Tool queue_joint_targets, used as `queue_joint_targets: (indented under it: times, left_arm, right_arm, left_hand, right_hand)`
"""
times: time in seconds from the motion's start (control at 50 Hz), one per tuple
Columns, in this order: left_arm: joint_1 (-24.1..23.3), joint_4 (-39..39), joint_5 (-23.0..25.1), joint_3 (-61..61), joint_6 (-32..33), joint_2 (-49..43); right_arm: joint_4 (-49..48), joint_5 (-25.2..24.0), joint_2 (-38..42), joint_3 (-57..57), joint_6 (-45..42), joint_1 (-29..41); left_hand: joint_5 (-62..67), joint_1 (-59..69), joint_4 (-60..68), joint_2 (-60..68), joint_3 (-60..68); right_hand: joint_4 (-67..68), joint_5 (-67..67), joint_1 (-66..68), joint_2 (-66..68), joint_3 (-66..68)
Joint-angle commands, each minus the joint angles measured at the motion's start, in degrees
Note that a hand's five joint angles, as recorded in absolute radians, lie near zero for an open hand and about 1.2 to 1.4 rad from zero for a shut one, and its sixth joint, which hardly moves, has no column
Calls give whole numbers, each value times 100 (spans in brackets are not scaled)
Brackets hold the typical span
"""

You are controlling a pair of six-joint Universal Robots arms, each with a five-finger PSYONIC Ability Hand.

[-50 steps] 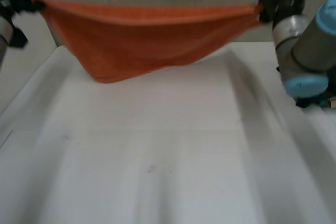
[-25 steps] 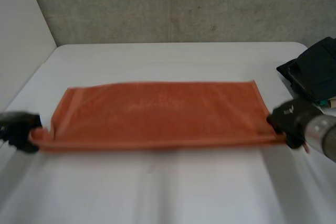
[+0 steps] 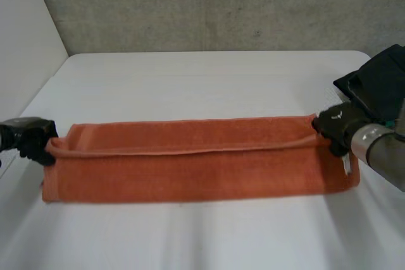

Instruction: Fold the laundry.

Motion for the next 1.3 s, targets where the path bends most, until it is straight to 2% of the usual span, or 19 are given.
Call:
queue_joint_targets:
  times: [0.02, 0.16, 0.36, 0.38, 0.42, 0.44, 0.46, 0.54, 0.58, 0.74, 0.9, 0.98, 1.08, 1.14, 1.3]
  left_arm:
    - [-374, 6, -548, 868, -516, -604]
    - [-655, 24, -970, 1570, -833, -1130]
    - [-919, 24, -1252, 2354, -1096, -1782]
    - [-971, 59, -1208, 2415, -1158, -1852]
    - [-1033, 59, -1147, 2485, -1237, -1905]
    - [-1068, 59, -1155, 2503, -1237, -1949]
    - [-1129, 77, -1094, 2547, -1281, -1993]
    - [-1165, 129, -1146, 2618, -1325, -2002]
    - [-1148, 147, -1190, 2609, -1352, -1958]
    - [-1086, 261, -1181, 2310, -1519, -1659]
    - [-1121, 911, -945, 1862, -1457, -1483]
    - [-1191, 1158, -883, 1783, -1194, -1545]
    - [-1270, 1167, -821, 1861, -527, -1720]
    - [-1419, 1158, -830, 2133, -62, -2027]
    - [-1613, 1096, -1128, 3029, 388, -2765]
  right_arm:
    - [-440, 276, 733, -831, 326, 255]
    - [-527, 716, 1418, -1630, 423, 457]
    - [-581, 1006, 2043, -2413, 371, 686]
    - [-581, 1085, 2139, -2535, 379, 738]
    - [-580, 1225, 2219, -2624, 388, 783]
    - [-581, 1322, 2245, -2668, 388, 800]
    - [-607, 1558, 2289, -2755, 405, 827]
    - [-843, 1937, 2290, -2844, 528, 836]
    - [-967, 1973, 2272, -2801, 625, 836]
    - [-1424, 1780, 1929, -2344, 1108, 818]
    - [-1504, 1411, 1692, -2000, 1311, 880]
    - [-1171, 1288, 1648, -1904, 1372, 967]
    - [-529, 946, 1665, -1912, 1592, 1029]
    - [-580, 708, 1849, -2087, 1645, 1055]
    - [-686, 813, 2595, -2877, 1610, 1047]
  left_hand:
    - [1375, 1392, 1113, 1133, 1168]
    - [1375, 1392, 1113, 1133, 1168]
    - [1227, 1243, 965, 985, 1020]
    - [-1439, -1422, -1701, -1681, -1646]
    - [-4981, -4964, -5243, -5223, -5188]
    - [-5625, -5608, -5887, -5867, -5832]
    - [-5625, -5608, -5887, -5867, -5832]
    - [-5625, -5608, -5887, -5867, -5832]
    - [-5625, -5608, -5887, -5867, -5832]
    - [-5625, -5608, -5887, -5867, -5832]
    - [-5625, -5608, -5887, -5867, -5832]
    - [-5625, -5608, -5887, -5867, -5832]
    - [-5625, -5608, -5887, -5867, -5832]
    - [-5625, -5608, -5887, -5867, -5832]
    - [-5625, -5608, -5887, -5867, -5832]
  right_hand:
    - [1151, 1139, 1442, 1243, 1207]
    - [1151, 1139, 1442, 1243, 1207]
    - [1151, 1139, 1442, 1243, 1207]
    - [-1083, -1095, -791, -991, -1026]
    - [-5591, -5604, -5300, -5499, -5535]
    - [-5849, -5861, -5558, -5757, -5793]
    - [-5849, -5861, -5558, -5757, -5793]
    - [-5849, -5861, -5558, -5757, -5793]
    - [-5849, -5861, -5558, -5757, -5793]
    - [-5849, -5861, -5558, -5757, -5793]
    - [-5849, -5861, -5558, -5757, -5793]
    - [-5849, -5861, -5558, -5757, -5793]
    - [-5849, -5861, -5558, -5757, -5793]
    - [-5849, -5861, -5558, -5757, -5793]
    - [-5849, -5861, -5558, -5757, -5793]
